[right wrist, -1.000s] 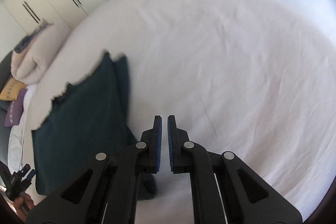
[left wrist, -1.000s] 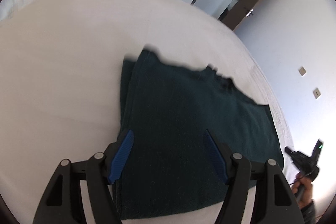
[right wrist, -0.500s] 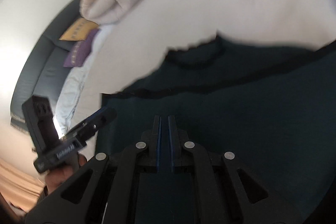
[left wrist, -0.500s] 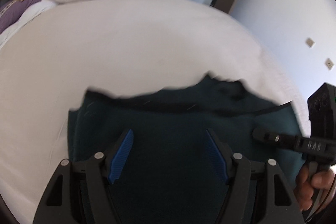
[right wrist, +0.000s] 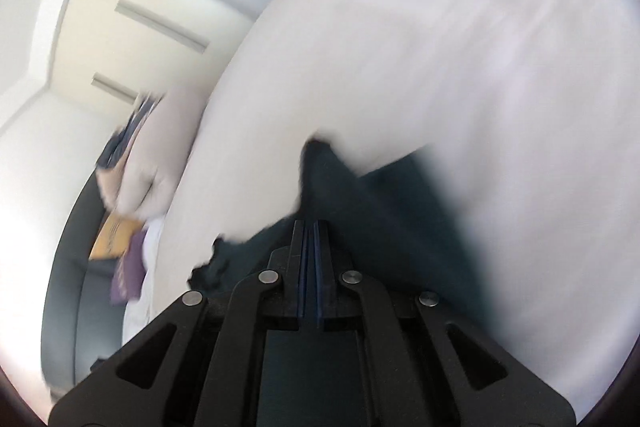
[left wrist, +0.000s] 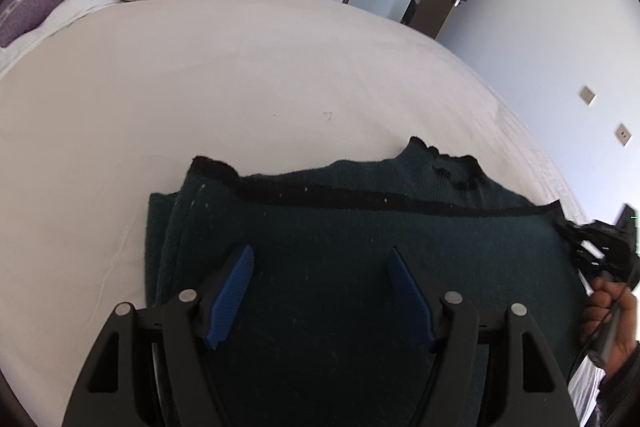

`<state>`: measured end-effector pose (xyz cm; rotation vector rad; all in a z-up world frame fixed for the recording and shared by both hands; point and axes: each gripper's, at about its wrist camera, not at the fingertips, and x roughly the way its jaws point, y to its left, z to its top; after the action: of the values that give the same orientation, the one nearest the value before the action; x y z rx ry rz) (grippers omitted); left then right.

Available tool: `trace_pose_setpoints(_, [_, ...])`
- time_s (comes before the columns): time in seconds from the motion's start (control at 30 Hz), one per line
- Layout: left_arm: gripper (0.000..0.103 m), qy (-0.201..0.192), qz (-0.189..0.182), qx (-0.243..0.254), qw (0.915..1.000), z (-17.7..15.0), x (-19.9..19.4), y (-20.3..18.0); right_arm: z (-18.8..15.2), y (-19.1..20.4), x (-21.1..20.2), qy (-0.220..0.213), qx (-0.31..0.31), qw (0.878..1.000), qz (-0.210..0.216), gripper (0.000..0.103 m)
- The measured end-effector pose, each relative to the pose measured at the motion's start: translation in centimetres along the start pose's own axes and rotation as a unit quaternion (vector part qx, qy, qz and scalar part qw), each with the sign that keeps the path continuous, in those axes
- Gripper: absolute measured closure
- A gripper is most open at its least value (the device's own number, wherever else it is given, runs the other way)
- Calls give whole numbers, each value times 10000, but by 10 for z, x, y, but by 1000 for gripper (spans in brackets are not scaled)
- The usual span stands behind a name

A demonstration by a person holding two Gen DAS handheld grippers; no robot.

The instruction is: Fold small clothes

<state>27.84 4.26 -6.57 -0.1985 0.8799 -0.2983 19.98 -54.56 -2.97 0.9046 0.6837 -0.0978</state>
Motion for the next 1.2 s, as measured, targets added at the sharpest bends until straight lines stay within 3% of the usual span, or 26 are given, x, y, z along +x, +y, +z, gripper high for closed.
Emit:
trace_pose_setpoints(0.07, [31,48,79,-33,10000,-3,-5,-6,-11,11,-20,22,-258,9994,244,98])
trace_pose_setpoints(0.17, [31,99,42,-127,9999,-16,-17,-14,-60,41,-49,461,-922,9896,1006,98])
trace_pose_setpoints(0.3, [25,242,133,-11,9996,-38,-29,-28,-128,63,-35,1373,-1632,9702,1147,97])
trace_pose_setpoints(0.4, [22,350,321,201,9987,-50,-30,-36,-145,37,-11,1774,-1155,9740,812,98])
trace_pose_setpoints(0.47, [21,401,311,209,9985,-56,-30,-33,-132,23,-20,1497,-840,9809,915,98])
trace_pose_setpoints(0.63, [21,393,274,173,9987,-59,-32,-29,-98,-9,-59,694,-584,9957,211,98])
trace_pose_setpoints(0.8, [21,360,280,190,9988,-61,-32,-29,-81,-19,-98,139,-519,9978,-379,96])
trace_pose_setpoints(0.87, [21,367,286,211,9987,-61,-32,-30,-82,-19,-108,156,-657,9973,-274,96])
trace_pose_setpoints(1.0, [21,386,270,198,9987,-61,-33,-29,-108,26,-104,409,-1313,9905,89,96])
trace_pose_setpoints(1.07, [21,392,254,204,9987,-62,-35,-27,-126,61,-78,600,-1567,9855,257,96])
trace_pose_setpoints(1.2, [21,409,258,193,9986,-65,-39,-24,-155,79,-48,1402,-2138,9665,216,96])
